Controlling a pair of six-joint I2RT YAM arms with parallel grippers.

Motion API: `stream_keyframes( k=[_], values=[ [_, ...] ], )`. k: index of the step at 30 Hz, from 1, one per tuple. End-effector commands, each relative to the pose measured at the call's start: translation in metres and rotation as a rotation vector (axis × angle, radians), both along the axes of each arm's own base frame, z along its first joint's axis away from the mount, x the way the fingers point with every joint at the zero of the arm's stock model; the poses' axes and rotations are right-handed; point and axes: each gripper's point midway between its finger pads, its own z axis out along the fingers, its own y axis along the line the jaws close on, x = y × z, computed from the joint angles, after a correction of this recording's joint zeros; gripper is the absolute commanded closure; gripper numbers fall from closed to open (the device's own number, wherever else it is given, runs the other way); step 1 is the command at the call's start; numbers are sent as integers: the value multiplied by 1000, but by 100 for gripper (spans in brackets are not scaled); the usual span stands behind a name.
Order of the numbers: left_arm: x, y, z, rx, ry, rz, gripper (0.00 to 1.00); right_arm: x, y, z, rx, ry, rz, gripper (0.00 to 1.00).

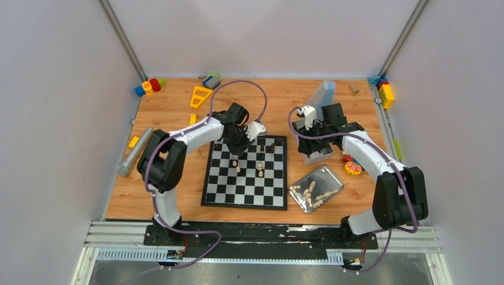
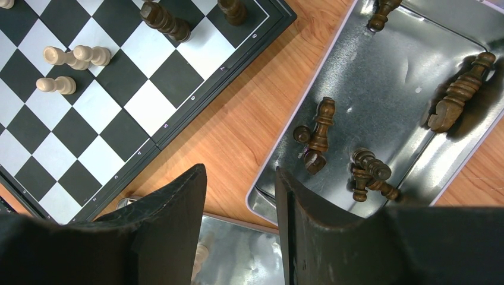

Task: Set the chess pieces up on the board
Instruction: Pick up the chess piece from the chessboard, then place the chess piece on the chessboard.

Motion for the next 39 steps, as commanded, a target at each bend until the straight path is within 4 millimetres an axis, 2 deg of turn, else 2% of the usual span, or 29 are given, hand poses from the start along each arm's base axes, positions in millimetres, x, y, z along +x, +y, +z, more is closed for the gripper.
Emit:
stream_keyframes(
  k=[1,10,16,22,25,28,32,39],
  values=[
    [-9,0,13,-10,-9,-19,79,7,6,18,40,-60,14,53],
    [-3,-7,42,-60,-50,-17,85,18,9,43,61,-113,15,53],
    [-6,-13,68,-111,-77,-33,87,27,21,79,130,-172,37,53],
    [-15,-23,114,-234,-128,-61,87,22,48,128,302,-170,97,52],
    [-22,-27,142,-298,-167,-77,87,19,64,143,401,-117,131,52],
    [-33,-31,165,-345,-205,-109,87,19,79,149,496,-42,167,52],
    [-41,-35,185,-361,-256,-133,87,15,103,156,609,80,229,52],
    [-46,-42,194,-356,-288,-134,87,-4,141,151,662,191,371,44]
  ],
)
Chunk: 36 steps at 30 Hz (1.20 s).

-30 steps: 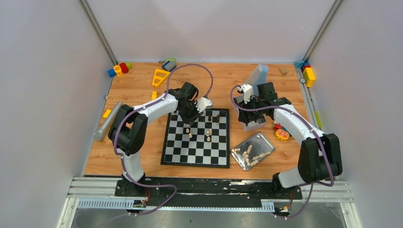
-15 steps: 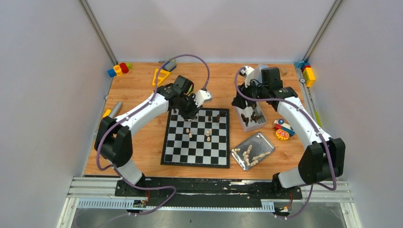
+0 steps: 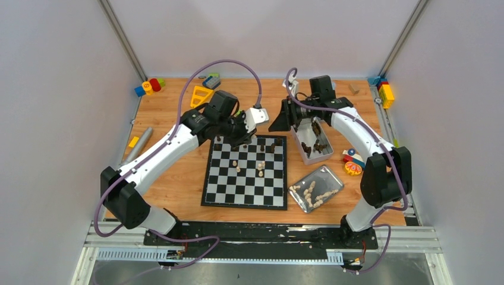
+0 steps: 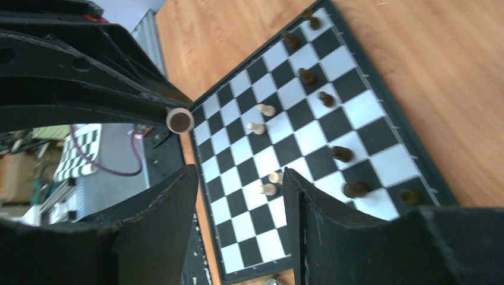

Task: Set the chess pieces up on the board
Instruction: Place the chess piece on the chessboard.

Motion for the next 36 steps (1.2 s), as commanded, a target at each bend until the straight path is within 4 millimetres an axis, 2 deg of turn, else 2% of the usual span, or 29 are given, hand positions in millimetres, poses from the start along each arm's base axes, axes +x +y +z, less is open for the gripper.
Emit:
stream_keyframes(
  k=[1,5,11,19,27,36],
  values=[
    [-2,-6,20,-27,-37,11,87,-24,32,29,115,4,164,43],
    [-3,-10,16,-19,-40,9,87,-37,46,25,126,29,226,41],
    [-5,-14,11,-6,-42,1,87,-42,55,17,127,86,250,45],
    [-8,-18,9,2,-44,-5,87,-40,59,13,129,106,257,52],
    [-6,-19,5,17,-49,-4,87,-47,66,16,140,112,293,58],
    [-4,-20,1,28,-50,1,87,-50,67,9,131,120,297,64]
  ],
)
